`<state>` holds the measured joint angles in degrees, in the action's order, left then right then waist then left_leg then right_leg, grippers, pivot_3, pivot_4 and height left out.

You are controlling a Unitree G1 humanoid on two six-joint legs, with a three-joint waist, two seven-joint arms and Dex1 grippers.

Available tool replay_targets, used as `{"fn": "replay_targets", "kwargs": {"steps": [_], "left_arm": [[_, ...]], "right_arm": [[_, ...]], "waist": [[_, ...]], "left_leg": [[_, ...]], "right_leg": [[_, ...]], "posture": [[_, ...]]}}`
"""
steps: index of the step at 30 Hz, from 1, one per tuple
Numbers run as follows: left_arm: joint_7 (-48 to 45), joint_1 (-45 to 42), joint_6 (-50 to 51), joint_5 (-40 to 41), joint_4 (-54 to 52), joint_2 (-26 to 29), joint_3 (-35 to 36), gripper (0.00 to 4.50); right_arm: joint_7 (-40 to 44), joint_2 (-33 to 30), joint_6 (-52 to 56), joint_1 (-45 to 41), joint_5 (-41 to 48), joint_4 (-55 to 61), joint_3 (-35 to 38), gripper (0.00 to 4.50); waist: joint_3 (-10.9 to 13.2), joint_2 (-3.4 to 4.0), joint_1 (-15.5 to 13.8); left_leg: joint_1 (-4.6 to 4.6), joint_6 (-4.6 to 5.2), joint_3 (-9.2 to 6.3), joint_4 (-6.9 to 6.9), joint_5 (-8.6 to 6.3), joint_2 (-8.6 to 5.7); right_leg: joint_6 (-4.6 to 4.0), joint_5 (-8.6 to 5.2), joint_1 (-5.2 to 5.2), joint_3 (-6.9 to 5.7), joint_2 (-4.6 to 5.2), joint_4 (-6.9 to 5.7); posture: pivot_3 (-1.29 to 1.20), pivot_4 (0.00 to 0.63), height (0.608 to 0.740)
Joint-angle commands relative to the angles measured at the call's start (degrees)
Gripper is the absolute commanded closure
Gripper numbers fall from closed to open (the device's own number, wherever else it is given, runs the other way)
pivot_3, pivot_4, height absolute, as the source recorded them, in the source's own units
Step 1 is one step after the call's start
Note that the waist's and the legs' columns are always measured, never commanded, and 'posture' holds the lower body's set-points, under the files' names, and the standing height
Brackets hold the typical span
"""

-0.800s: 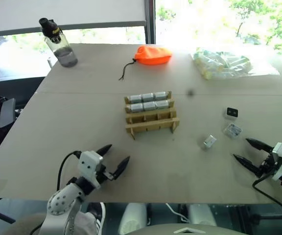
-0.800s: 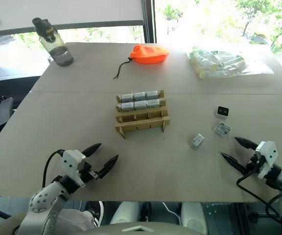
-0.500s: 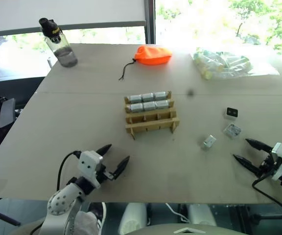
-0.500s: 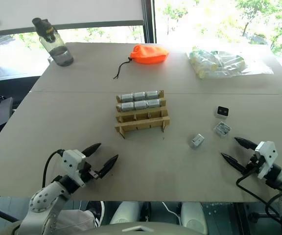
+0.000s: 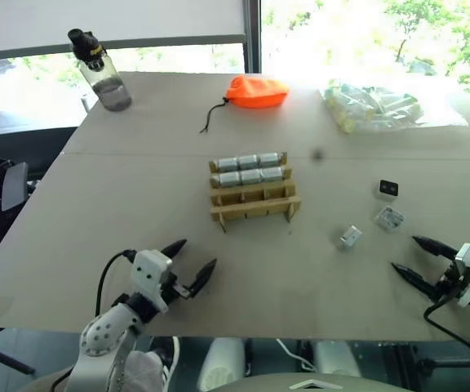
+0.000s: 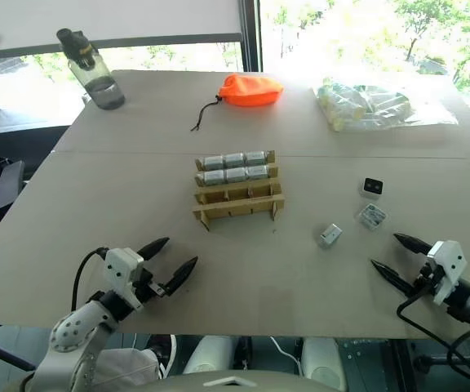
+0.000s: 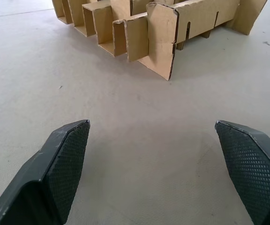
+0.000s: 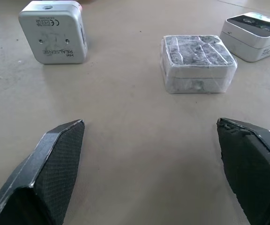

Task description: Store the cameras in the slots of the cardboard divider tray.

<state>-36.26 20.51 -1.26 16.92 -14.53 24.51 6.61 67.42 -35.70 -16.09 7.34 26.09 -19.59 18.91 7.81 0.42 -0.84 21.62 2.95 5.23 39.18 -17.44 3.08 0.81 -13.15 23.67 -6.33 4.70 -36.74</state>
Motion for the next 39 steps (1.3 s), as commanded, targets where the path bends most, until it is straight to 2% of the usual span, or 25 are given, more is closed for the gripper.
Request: {"fn": "replay_targets", "kwargs": {"steps": [1,3,6,9,12,14,18,25,32,39], "left_arm": [[-0.99,0.25,0.53,0.19,-0.82,1.35,0.54,0.06],[-2.89,0.67,3.17,2.06,-2.71,3.2,0.71,0.06],[-6.89,1.89,4.65,4.18,-5.04,6.84,1.56,0.06],[-14.53,3.31,4.78,8.88,-7.46,12.88,5.27,0.06],[-18.72,3.26,5.91,13.68,-8.17,15.6,8.17,0.06],[-20.65,3.33,5.9,14.59,-8.23,16.62,9.05,0.06],[-26.86,3.97,5.41,18.82,-10.94,18.22,10.58,0.06],[-30.82,3.35,8.57,22.3,-14.18,20.09,10.07,0.06],[-36.0,3.83,10.84,25.81,-16.61,21.66,9.13,0.06],[-37.54,-0.05,10.36,21.78,-14.18,22.7,6.47,0.06]], "right_arm": [[-0.82,-3.89,7.37,2.3,-0.06,6.7,-0.44,0.0],[-2.23,-7.21,16.18,5.78,-0.77,12.49,-2.0,0.0],[-0.29,-11.14,19.97,9.28,-0.85,18.46,-2.88,0.0],[1.73,-18.2,25.29,8.29,-1.41,25.01,-3.61,0.0],[4.36,-24.72,34.25,6.27,0.28,30.49,-6.04,0.0],[4.68,-24.53,31.87,2.72,-0.38,30.53,-6.95,0.0],[11.4,-24.84,25.8,-10.51,-2.5,26.35,-12.63,0.0],[24.08,-23.0,7.8,-28.49,-10.72,10.45,-23.39,0.0],[25.08,-21.92,1.52,-39.03,-9.54,4.47,-35.35,0.0],[25.08,-19.43,-3.91,-49.18,-10.69,-0.2,-46.14,0.0]], "waist": [[0.0,0.01,0.01],[-0.02,-0.02,-0.01],[-0.04,-0.24,-0.03],[0.06,-0.34,0.08],[0.12,-0.31,0.05],[0.16,-0.41,0.05],[0.43,-0.56,0.12],[0.64,-0.68,-0.08],[0.73,-0.61,0.23],[0.83,-0.52,0.05]], "left_leg": [[0.0,0.0,0.0,0.0,0.0,0.0],[0.02,0.0,0.01,0.0,0.0,0.01],[0.04,0.0,-0.05,0.0,-0.01,0.01],[0.09,-0.01,-0.09,0.0,-0.01,0.03],[0.13,0.0,-0.04,0.02,-0.01,0.04],[0.12,0.0,-0.07,0.03,-0.01,0.04],[0.18,-0.03,-0.07,0.03,-0.01,0.03],[0.3,-0.31,-0.1,0.04,0.15,0.0],[0.2,-0.34,0.03,0.05,0.16,0.04],[0.19,-0.34,0.04,0.07,0.16,0.03]], "right_leg": [[0.0,0.0,0.0,0.0,0.0,0.0],[0.0,0.0,0.02,0.01,0.02,0.0],[-0.02,-0.01,0.02,-0.04,0.04,0.02],[-0.1,-0.07,0.04,-0.08,0.04,0.06],[-0.16,-0.12,0.11,-0.04,0.07,0.1],[-0.17,-0.12,0.1,-0.07,0.07,0.11],[-0.16,-0.12,0.13,-0.06,-0.02,0.16],[0.01,-0.01,0.12,-0.14,-0.01,0.27],[0.03,0.0,0.11,-0.08,-0.02,0.22],[0.02,0.0,0.11,-0.08,-0.02,0.19]], "posture": [[0.0,0.15,0.726],[0.0,0.15,0.726],[0.0,0.15,0.726],[0.0,0.15,0.726],[0.0,0.15,0.726],[0.0,0.15,0.726],[0.0,0.15,0.726],[0.0,0.15,0.726],[0.0,0.15,0.726],[0.0,0.15,0.726]]}}
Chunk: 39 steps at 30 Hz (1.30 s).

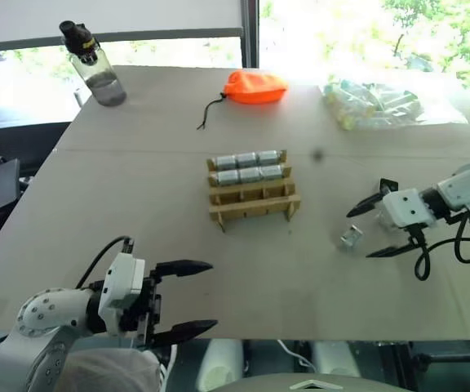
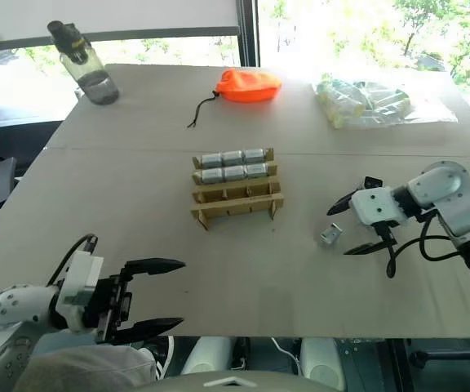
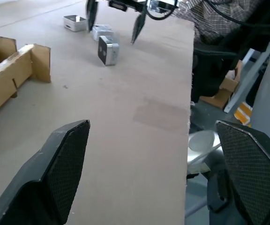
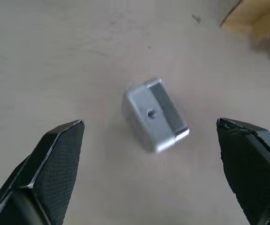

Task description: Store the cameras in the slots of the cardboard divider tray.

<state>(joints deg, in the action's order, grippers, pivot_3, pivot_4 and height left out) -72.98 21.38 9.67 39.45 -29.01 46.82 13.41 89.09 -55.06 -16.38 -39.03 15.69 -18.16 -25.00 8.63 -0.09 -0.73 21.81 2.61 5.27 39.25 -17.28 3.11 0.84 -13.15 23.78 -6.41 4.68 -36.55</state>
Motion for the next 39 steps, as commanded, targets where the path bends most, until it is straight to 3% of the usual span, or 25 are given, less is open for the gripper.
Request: {"fn": "replay_targets", "kwargs": {"steps": [1,4,5,8,10,13,17,23,30,35,39], "left_arm": [[-0.81,-1.57,-0.6,-1.0,0.56,0.33,-0.67,0.06],[-0.61,-2.98,-0.39,-1.57,0.71,0.04,-1.38,0.06],[-0.52,-3.23,-0.29,-1.73,0.66,-0.06,-1.52,0.01],[-0.25,-3.54,-0.39,-2.19,0.54,-0.33,-1.86,0.0],[0.08,-3.34,-0.66,-2.59,0.41,-0.67,-2.12,0.0],[0.61,-2.57,-1.03,-3.13,-0.03,-1.25,-2.29,0.0],[1.33,-1.74,-1.28,-3.7,-0.38,-1.95,-2.19,0.0],[2.49,-1.93,-1.67,-4.5,-0.26,-3.17,-2.69,0.0],[3.25,-2.65,-1.47,-4.26,0.14,-3.42,-1.91,0.0],[3.49,-3.25,-1.28,-3.86,1.28,-2.52,0.55,0.0],[4.03,-3.86,0.09,-1.41,1.5,-2.26,3.94,0.0]], "right_arm": [[3.41,0.18,-4.69,-3.98,-0.42,-2.53,-3.68,0.0],[3.41,0.56,-6.16,-6.5,0.36,-4.1,-6.87,0.0],[3.41,0.39,-6.42,-7.04,0.72,-4.45,-7.76,0.26],[3.41,-1.02,-8.98,-8.75,0.03,-6.79,-11.12,1.3],[3.41,-1.69,-10.12,-9.27,0.04,-8.04,-12.87,2.44],[3.41,-1.7,-10.91,-9.49,1.55,-8.69,-13.93,3.78],[3.41,-1.58,-9.24,-10.47,3.72,-8.64,-14.09,3.8],[-1.14,3.88,17.24,-12.16,11.04,2.99,-5.35,3.8],[-14.36,12.62,42.1,-17.28,-0.44,17.52,-6.68,3.8],[-20.39,23.11,49.94,-26.21,-9.1,11.85,-9.64,3.8],[-19.64,28.8,52.67,-30.44,-11.85,9.13,-11.31,3.8]], "waist": [[0.02,-0.01,-0.08],[0.05,0.01,-0.06],[0.06,0.03,-0.05],[0.08,0.06,0.02],[0.09,0.06,-0.04],[0.09,0.07,0.04],[0.09,0.07,0.11],[0.13,0.14,0.32],[0.13,0.16,0.03],[0.14,0.16,0.39],[0.13,0.14,0.41]], "left_leg": [[0.03,0.0,-0.02,0.0,0.0,0.0],[0.06,0.0,-0.01,0.01,0.0,-0.01],[0.06,0.0,-0.02,0.01,0.0,0.0],[0.05,-0.01,0.01,0.01,0.0,0.0],[0.05,-0.01,0.01,0.02,0.0,0.0],[0.04,-0.01,0.01,0.02,0.0,0.0],[0.01,-0.02,0.03,0.03,0.0,0.02],[0.01,-0.02,0.04,0.03,-0.01,0.05],[0.12,-0.04,-0.07,0.06,-0.02,-0.02],[0.2,-0.04,-0.03,0.05,-0.02,-0.03],[0.28,-0.05,-0.08,0.05,-0.02,-0.04]], "right_leg": [[0.0,0.0,0.0,-0.01,0.0,0.0],[0.0,0.01,0.01,-0.03,0.01,0.01],[0.0,0.01,0.02,-0.03,0.01,0.01],[0.0,0.01,0.01,-0.03,0.03,0.01],[0.01,0.01,0.02,-0.04,0.04,0.01],[0.0,0.01,0.01,-0.03,0.04,0.0],[0.0,0.01,0.01,-0.02,0.04,-0.04],[-0.01,0.02,0.03,-0.01,0.04,-0.09],[-0.01,0.02,0.11,-0.14,0.18,-0.16],[-0.01,0.02,0.26,-0.13,0.15,-0.23],[-0.01,0.02,0.27,-0.19,0.14,-0.2]], "posture": [[0.0,0.15,0.726],[0.0,0.15,0.726],[0.0,0.15,0.726],[0.0,0.15,0.726],[0.0,0.15,0.726],[0.0,0.15,0.726],[0.0,0.15,0.726],[0.0,0.15,0.726],[0.0,0.15,0.726],[0.0,0.15,0.726],[0.0,0.15,0.726]]}}
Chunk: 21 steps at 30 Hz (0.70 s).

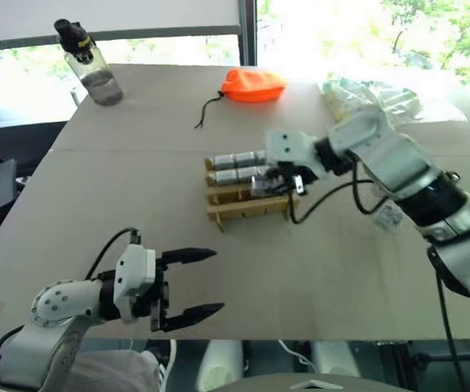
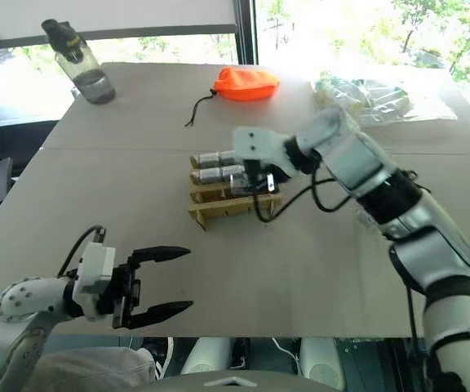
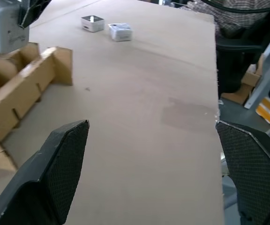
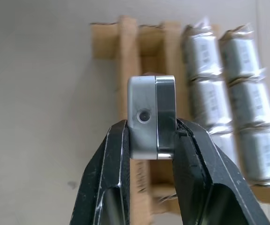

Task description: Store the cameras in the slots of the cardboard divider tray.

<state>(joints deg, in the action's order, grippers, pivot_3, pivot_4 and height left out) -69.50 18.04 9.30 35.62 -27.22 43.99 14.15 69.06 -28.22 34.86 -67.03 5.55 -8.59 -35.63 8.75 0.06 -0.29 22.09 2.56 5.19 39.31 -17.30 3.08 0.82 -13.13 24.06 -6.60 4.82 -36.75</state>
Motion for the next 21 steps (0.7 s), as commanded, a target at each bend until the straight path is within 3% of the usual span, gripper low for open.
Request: {"fn": "replay_targets", "kwargs": {"steps": [1,11,21], "left_arm": [[0.75,-0.72,0.86,2.9,-0.15,0.63,3.96,0.0],[8.66,-1.05,4.18,7.45,3.3,-3.37,13.05,0.0],[12.79,2.22,6.22,5.95,1.63,-4.04,13.42,0.0]], "right_arm": [[0.84,3.11,1.77,-3.19,-2.34,-0.82,-1.15,3.8],[0.36,14.35,2.85,-8.81,-7.37,-10.99,-3.32,3.8],[0.17,19.33,-5.56,-8.79,-11.06,-20.03,-2.95,3.8]], "waist": [[0.0,0.0,-0.01],[-0.02,-0.05,1.3],[-0.03,-0.11,1.26]], "left_leg": [[0.02,0.0,-0.01,0.0,0.0,-0.01],[0.09,-0.04,0.01,-0.01,0.02,-0.02],[0.14,-0.07,-0.01,-0.01,0.02,-0.03]], "right_leg": [[0.0,0.0,0.0,0.0,0.01,0.02],[0.02,0.01,0.13,0.02,0.0,-0.05],[0.02,0.01,0.15,0.01,0.01,-0.04]], "posture": [[0.0,0.15,0.726],[0.0,0.15,0.726],[0.0,0.15,0.726]]}}
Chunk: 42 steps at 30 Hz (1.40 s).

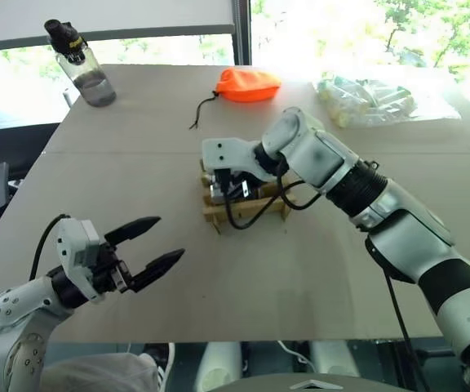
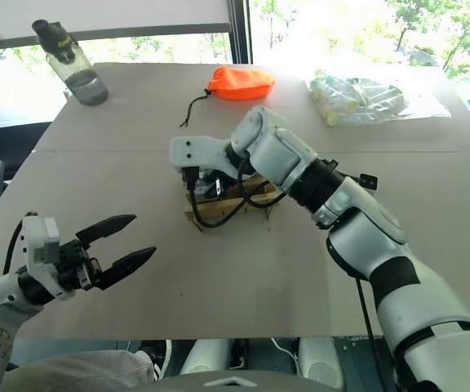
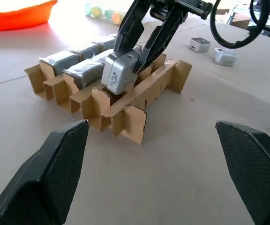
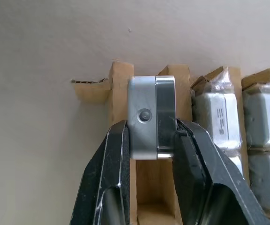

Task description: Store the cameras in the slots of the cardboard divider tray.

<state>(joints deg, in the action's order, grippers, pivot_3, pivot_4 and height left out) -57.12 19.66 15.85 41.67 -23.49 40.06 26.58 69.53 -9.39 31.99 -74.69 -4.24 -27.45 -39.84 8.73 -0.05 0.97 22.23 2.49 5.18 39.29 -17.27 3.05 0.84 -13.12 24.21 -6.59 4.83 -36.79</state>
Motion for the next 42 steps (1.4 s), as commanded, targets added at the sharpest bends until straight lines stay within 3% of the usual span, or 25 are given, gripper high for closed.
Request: {"fn": "replay_targets", "kwargs": {"steps": [1,14,15,20,21,28,36,39,42], "left_arm": [[0.56,0.62,-0.2,0.03,-2.28,-0.19,0.91,0.0],[0.08,-0.12,0.38,-0.11,-2.46,0.75,0.05,0.0],[-0.04,-0.26,0.36,-0.22,-2.36,0.83,0.02,0.0],[-0.95,-1.59,0.43,-0.26,-2.35,1.1,-0.92,0.0],[-1.15,-2.04,0.54,-0.23,-2.35,1.2,-1.26,0.0],[-4.52,-8.62,1.43,-0.77,-1.49,3.75,-6.15,0.0],[-7.61,-18.95,3.82,0.19,0.6,3.75,-13.35,0.0],[-10.62,-25.87,4.86,-0.17,3.0,3.68,-17.6,0.0],[-13.13,-30.69,4.94,-1.01,5.58,3.44,-20.25,0.0]], "right_arm": [[-0.01,0.61,-2.81,-0.94,-1.59,-1.68,1.19,3.8],[2.33,2.27,-12.06,0.95,-3.45,-6.17,2.17,3.8],[2.55,2.42,-13.06,1.13,-3.17,-6.06,2.6,2.71],[5.23,-0.6,-10.61,1.34,-1.49,-0.79,5.81,0.28],[5.89,-1.64,-9.4,1.52,-0.91,0.98,6.76,0.04],[5.79,-14.58,9.34,8.62,6.99,23.87,19.09,0.04],[-3.02,-26.55,5.35,26.6,13.42,37.84,38.57,0.04],[-5.94,-33.89,7.39,44.09,12.8,42.08,47.12,0.04],[-10.12,-35.74,3.49,55.64,12.39,41.81,52.96,0.04]], "waist": [[-0.01,-0.01,0.01],[-0.01,-0.02,0.05],[-0.01,-0.02,0.06],[0.01,-0.02,-0.08],[0.01,-0.02,-0.13],[-0.01,-0.06,-0.4],[0.0,-0.05,-0.37],[-0.15,-0.3,-1.96],[-0.09,-0.23,-1.86]], "left_leg": [[0.0,-0.01,-0.01,0.0,0.0,0.0],[0.0,-0.04,0.0,-0.01,0.0,0.01],[0.0,-0.04,0.01,-0.01,0.0,0.01],[0.02,-0.05,0.0,-0.01,0.0,0.01],[0.03,-0.05,-0.02,0.0,0.0,0.01],[0.2,-0.06,-0.21,0.06,0.0,-0.01],[0.21,-0.07,-0.15,0.05,0.01,-0.07],[0.24,-0.08,-0.08,0.06,0.02,-0.14],[0.3,-0.07,-0.12,0.07,0.02,-0.36]], "right_leg": [[0.0,0.0,0.0,0.0,0.0,0.0],[0.0,0.0,0.01,0.01,0.0,0.0],[0.0,0.0,0.01,0.01,-0.01,0.01],[0.0,0.0,0.01,0.01,0.0,0.01],[0.0,0.0,0.01,-0.01,0.0,0.02],[0.0,0.0,0.02,-0.18,0.02,0.05],[0.01,0.01,0.05,-0.18,-0.02,0.02],[0.02,0.0,-0.03,-0.29,0.01,0.07],[0.05,-0.02,-0.07,-0.36,0.04,0.13]], "posture": [[0.0,0.15,0.726],[0.0,0.15,0.726],[0.0,0.15,0.726],[0.0,0.15,0.726],[0.0,0.15,0.726],[0.0,0.15,0.726],[0.0,0.15,0.726],[0.0,0.15,0.726],[0.0,0.15,0.726]]}}
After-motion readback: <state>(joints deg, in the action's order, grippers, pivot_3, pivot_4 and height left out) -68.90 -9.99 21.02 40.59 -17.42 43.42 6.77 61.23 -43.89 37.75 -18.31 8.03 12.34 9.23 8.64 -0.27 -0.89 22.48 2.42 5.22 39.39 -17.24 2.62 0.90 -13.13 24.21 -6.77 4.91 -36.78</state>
